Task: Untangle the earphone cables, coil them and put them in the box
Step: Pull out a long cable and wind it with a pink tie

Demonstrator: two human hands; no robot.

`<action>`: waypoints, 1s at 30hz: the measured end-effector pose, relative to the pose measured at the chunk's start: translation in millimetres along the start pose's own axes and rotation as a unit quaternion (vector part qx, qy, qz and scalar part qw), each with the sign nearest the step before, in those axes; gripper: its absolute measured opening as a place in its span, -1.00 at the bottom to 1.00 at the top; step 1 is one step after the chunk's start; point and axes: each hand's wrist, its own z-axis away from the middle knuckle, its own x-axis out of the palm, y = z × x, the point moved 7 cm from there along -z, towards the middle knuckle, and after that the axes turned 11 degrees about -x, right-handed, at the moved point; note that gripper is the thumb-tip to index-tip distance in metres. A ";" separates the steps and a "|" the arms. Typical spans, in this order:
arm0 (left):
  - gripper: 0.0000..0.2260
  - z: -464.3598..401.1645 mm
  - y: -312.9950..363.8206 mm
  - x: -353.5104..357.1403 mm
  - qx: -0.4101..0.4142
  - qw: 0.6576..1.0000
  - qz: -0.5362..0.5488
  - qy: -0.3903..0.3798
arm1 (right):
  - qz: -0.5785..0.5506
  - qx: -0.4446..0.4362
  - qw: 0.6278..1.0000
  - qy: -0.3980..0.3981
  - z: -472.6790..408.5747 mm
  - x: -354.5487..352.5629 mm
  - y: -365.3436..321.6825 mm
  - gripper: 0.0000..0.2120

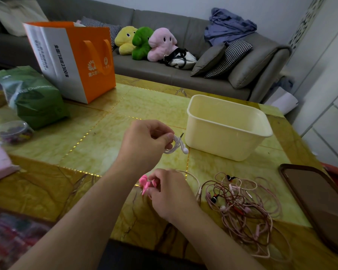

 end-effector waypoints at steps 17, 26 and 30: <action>-0.87 -0.2 0.7 1.4 0.003 1.000 0.001 -0.002 | -0.033 -0.029 0.997 0.070 -0.4 0.9 -5.4 -0.79; -0.86 -1.3 -0.8 3.1 0.002 1.000 0.001 -0.006 | -0.040 -0.014 0.998 0.047 -1.6 -3.5 -7.6 -0.91; -0.88 -1.4 0.1 3.5 0.005 1.000 -0.005 -0.006 | -0.035 -0.020 0.999 0.031 -3.7 -9.7 -6.0 -0.91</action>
